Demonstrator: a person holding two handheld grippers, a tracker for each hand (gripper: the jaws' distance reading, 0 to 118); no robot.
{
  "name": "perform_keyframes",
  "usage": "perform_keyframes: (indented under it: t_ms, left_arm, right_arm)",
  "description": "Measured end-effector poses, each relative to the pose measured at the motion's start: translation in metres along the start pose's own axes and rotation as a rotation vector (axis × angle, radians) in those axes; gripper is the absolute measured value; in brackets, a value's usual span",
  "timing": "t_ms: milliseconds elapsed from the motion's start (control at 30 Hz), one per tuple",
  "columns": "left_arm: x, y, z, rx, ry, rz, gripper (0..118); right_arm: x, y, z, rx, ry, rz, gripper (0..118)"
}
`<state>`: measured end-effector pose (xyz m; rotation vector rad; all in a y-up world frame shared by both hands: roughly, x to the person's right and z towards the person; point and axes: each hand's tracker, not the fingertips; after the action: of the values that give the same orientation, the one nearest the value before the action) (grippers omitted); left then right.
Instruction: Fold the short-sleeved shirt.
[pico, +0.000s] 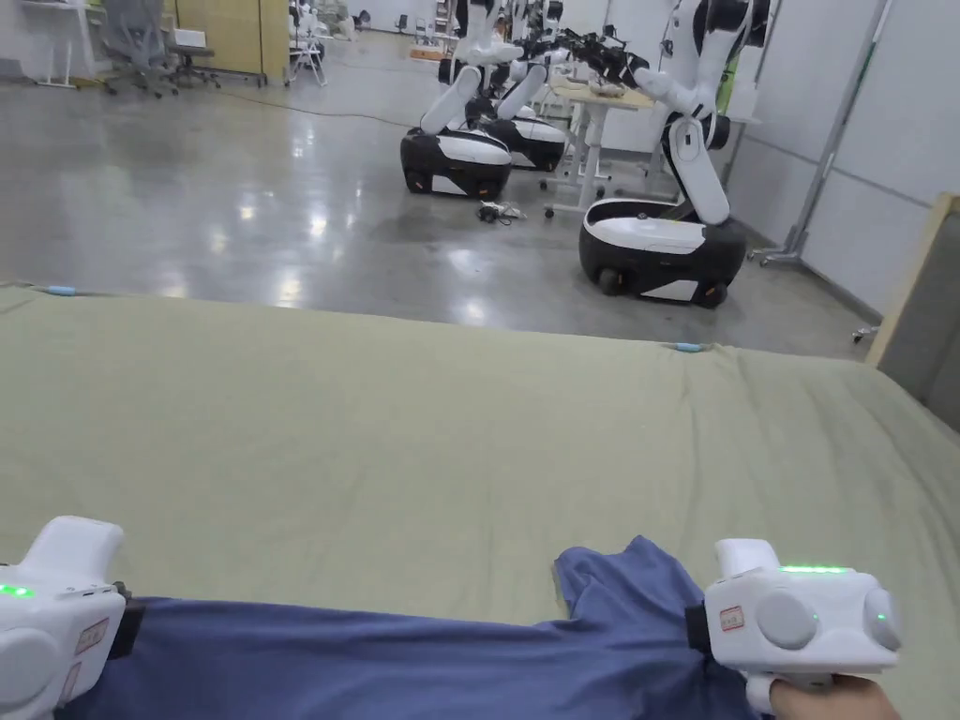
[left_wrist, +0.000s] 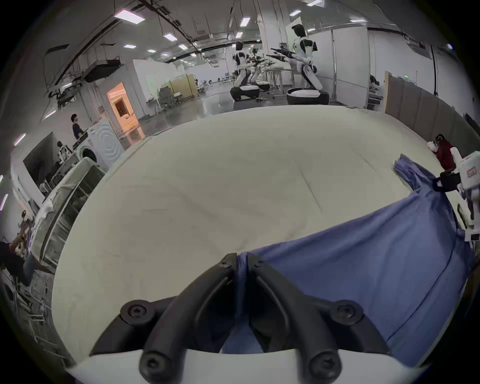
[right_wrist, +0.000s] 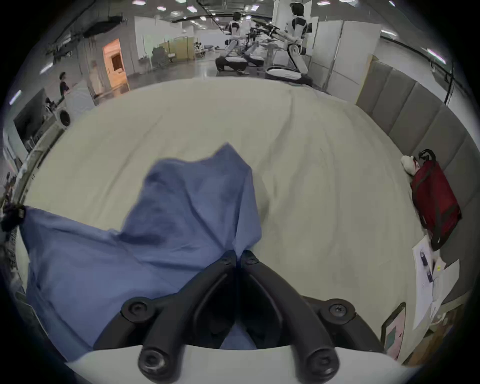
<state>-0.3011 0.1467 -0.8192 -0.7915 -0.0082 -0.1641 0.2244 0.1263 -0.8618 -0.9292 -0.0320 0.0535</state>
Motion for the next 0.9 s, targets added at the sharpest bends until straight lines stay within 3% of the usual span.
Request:
perform_keyframes:
  t_ms: [167, 333, 433, 533, 633, 733, 767, 800, 833, 867, 900]
  left_arm:
    - [-0.015, -0.021, 0.083, 0.096, -0.043, 0.054, 6]
    - [-0.027, -0.088, 0.175, 0.163, -0.075, 0.069, 6]
    - [-0.021, -0.14, 0.197, 0.072, -0.06, 0.019, 6]
    - [-0.016, -0.188, 0.189, -0.017, -0.069, 0.07, 6]
    - [-0.012, -0.207, 0.178, -0.072, -0.059, 0.101, 6]
    - [-0.009, -0.199, 0.188, -0.016, -0.029, 0.124, 7]
    - [-0.005, -0.192, 0.198, 0.035, 0.004, 0.127, 12]
    - [0.002, -0.182, 0.208, 0.087, 0.044, 0.118, 41]
    - [0.011, -0.172, 0.215, 0.136, 0.05, 0.125, 81]
    - [0.022, -0.163, 0.225, 0.223, 0.03, 0.139, 109]
    - [0.035, -0.155, 0.233, 0.313, 0.002, 0.153, 114]
  right_arm:
    - [0.01, -0.024, 0.11, 0.174, 0.078, 0.077, 7]
    - [0.018, -0.107, 0.204, 0.272, 0.14, 0.095, 7]
    - [0.013, -0.172, 0.211, 0.241, 0.118, 0.134, 7]
    - [0.007, -0.231, 0.19, 0.143, 0.093, 0.156, 7]
    - [0.01, -0.256, 0.172, 0.073, 0.11, 0.088, 7]
    - [0.015, -0.251, 0.187, 0.135, 0.1, 0.042, 11]
    - [0.013, -0.244, 0.197, 0.185, 0.075, 0.027, 25]
    - [0.007, -0.235, 0.212, 0.26, 0.072, 0.017, 56]
    - [-0.001, -0.226, 0.227, 0.347, 0.095, 0.001, 78]
    - [-0.011, -0.217, 0.241, 0.424, 0.126, -0.017, 89]
    - [-0.022, -0.21, 0.252, 0.488, 0.158, -0.032, 89]
